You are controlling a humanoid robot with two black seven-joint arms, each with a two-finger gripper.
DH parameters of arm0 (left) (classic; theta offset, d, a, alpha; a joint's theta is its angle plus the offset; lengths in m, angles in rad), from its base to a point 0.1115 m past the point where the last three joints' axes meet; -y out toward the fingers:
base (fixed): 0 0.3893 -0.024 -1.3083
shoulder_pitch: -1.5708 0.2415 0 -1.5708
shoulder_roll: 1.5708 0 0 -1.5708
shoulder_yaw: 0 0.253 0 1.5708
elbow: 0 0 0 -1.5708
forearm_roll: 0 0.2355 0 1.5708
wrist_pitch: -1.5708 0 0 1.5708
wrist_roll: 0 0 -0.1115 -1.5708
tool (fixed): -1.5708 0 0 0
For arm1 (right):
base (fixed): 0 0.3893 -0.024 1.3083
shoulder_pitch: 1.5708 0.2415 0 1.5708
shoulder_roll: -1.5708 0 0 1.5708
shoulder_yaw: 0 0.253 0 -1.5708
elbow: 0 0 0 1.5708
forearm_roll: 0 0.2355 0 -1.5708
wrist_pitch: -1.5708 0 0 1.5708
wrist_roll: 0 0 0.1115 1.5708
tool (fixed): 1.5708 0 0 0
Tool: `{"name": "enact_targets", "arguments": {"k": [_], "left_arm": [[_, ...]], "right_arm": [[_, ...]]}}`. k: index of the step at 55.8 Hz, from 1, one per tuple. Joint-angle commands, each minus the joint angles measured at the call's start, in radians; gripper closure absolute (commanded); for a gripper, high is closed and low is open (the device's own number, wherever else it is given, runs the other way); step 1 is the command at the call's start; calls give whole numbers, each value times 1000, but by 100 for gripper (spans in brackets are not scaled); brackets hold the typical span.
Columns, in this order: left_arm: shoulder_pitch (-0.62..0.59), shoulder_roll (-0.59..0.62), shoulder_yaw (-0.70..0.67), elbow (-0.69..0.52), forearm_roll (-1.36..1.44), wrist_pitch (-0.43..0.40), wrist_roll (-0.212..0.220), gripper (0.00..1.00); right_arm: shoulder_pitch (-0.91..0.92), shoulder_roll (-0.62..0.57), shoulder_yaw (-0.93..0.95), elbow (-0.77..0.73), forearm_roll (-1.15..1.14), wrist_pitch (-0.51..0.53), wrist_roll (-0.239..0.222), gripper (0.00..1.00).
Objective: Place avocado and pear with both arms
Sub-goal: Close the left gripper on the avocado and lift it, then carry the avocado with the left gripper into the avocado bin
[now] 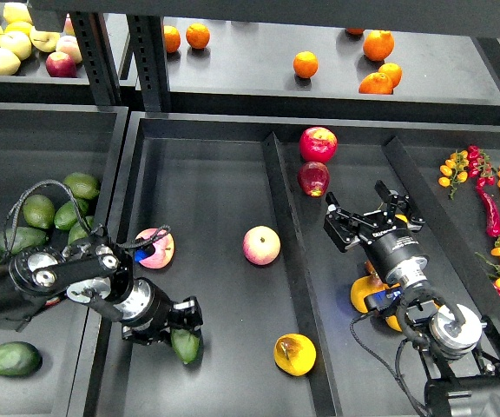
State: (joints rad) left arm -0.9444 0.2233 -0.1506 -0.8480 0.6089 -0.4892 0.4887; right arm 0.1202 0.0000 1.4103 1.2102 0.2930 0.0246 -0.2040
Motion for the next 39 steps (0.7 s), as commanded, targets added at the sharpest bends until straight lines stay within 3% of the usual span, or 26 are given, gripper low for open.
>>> {"name": "enact_targets", "arguments": {"k": [1,21,39], "left_arm": [[-16,53,-92,7,-12,0,0,85],[-39,267,-184,98,-52,0,0,84],[-2,306,-190,230,-54,0,0,82]], "right_arm": [[-1,0,-1,0,0,0,0,0],[-2,0,-5,-1,0,0,0,0],[-2,0,-10,-1,0,0,0,0]]}}
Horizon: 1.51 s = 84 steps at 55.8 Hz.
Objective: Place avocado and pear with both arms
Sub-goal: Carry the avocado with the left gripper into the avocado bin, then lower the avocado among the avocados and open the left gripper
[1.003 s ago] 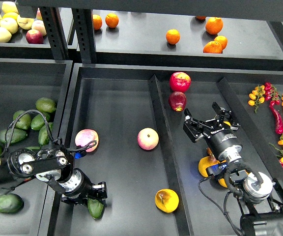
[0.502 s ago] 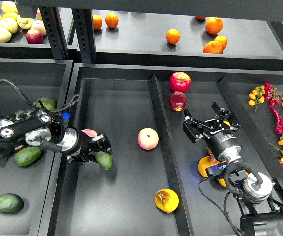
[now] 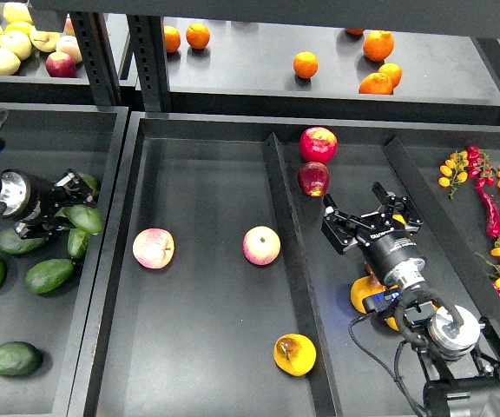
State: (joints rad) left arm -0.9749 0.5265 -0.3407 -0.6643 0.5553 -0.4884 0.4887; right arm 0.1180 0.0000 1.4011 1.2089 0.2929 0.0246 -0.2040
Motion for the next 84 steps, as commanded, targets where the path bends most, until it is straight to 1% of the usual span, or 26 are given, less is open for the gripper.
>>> {"name": "enact_targets", "arguments": {"k": [1,12,21,32,44,55,66,72,79,84], "left_arm": [[36,1,0,51,0,0,0,82],[93,0,3,86,11,0,0,82],[107,-11,6,124,11,0,0,81],[114,-34,5,134,12,0,0,79],[142,-65,3,140,14,0,0,74],[142,-71,6,150,17,0,0,69],[142,-75,0,152,17,0,0,57],[142,-74,2,152,17,0,0,48],[142,-74,3,152,17,0,0,44],[140,-75,2,150,17,0,0,38]], "right_arm": [[0,0,-1,0,0,0,0,0],[-8,0,1,3,0,0,0,0],[-11,0,1,4,0,1,0,0],[-11,0,-1,6,0,1,0,0],[-11,0,-1,6,0,1,0,0],[-11,0,-2,6,0,1,0,0],[-12,0,-2,6,0,1,0,0],[-11,0,-2,6,0,1,0,0],[-12,0,-2,6,0,1,0,0],[-12,0,-2,6,0,1,0,0]]}}
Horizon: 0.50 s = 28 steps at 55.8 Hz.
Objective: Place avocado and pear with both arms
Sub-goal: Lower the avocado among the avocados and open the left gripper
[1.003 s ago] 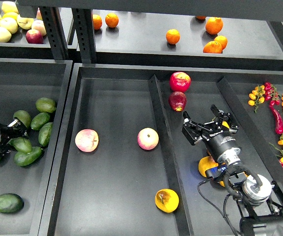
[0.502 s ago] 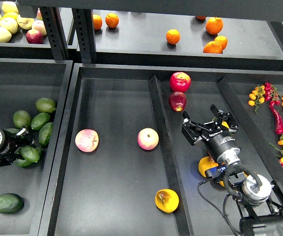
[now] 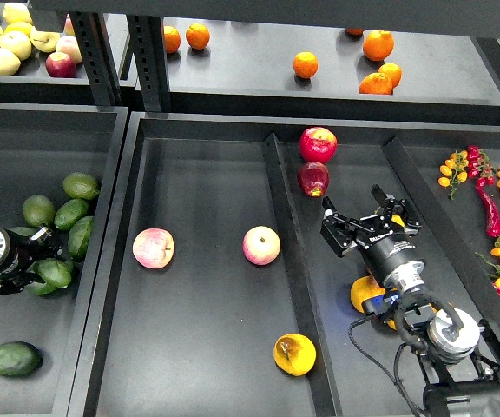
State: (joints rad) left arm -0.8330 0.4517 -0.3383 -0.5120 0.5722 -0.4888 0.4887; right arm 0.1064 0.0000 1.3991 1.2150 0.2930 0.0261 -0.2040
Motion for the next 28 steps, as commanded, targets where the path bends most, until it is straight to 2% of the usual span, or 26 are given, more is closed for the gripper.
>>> {"name": "enact_targets", "arguments": {"k": [1,6,9,18,28], "left_arm": [[-2,-1,-1,-2,0,0,0,36],[-6,-1,-2,-2,0,0,0,31],[-9,-1,-4,-3,-2,0,0,23],[-18,1,-10,-16,-3,0,0,10],[-23,19,-14,-17,-9,0,0,3]], "right_arm": [[-1,0,0,0,0,0,-2,0],[-1,0,0,0,0,0,-3,0],[1,0,0,0,1,0,-3,0],[-1,0,-2,0,0,0,-5,0],[-1,0,-6,-2,0,0,-5,0]]}}
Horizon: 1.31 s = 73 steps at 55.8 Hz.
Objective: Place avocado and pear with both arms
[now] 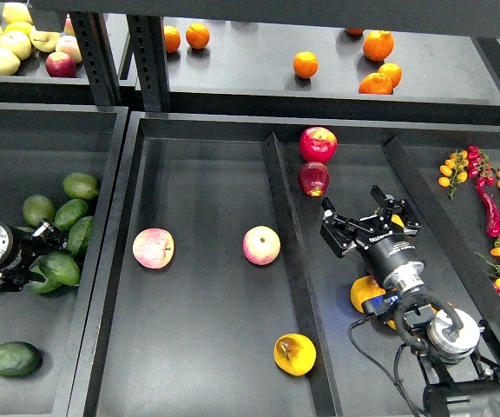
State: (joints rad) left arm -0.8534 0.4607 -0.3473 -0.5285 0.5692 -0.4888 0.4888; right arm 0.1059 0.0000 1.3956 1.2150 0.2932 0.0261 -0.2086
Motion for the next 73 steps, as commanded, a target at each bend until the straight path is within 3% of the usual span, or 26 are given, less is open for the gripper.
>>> {"name": "enact_targets", "arguments": {"k": [1,12,28,47,61,73], "left_arm": [[-3,10,-9,-1,-8,0,0,2],[-7,24,-97,-1,-14,0,0,1],[-15,32,-420,-2,-308,0,0,1],[66,15,-708,-18,-604,0,0,1],[266,-48,-894,-249,-827,0,0,1],[473,-186,-1049,-427,-836,0,0,1]], "right_arm": [[0,0,-3,-2,0,0,0,0],[0,0,-3,-2,0,0,0,0],[0,0,-4,0,3,5,-5,0],[0,0,0,-8,4,133,-5,0],[-26,0,-3,-34,3,250,-3,0],[-72,0,-3,-48,3,360,-2,0]]}}
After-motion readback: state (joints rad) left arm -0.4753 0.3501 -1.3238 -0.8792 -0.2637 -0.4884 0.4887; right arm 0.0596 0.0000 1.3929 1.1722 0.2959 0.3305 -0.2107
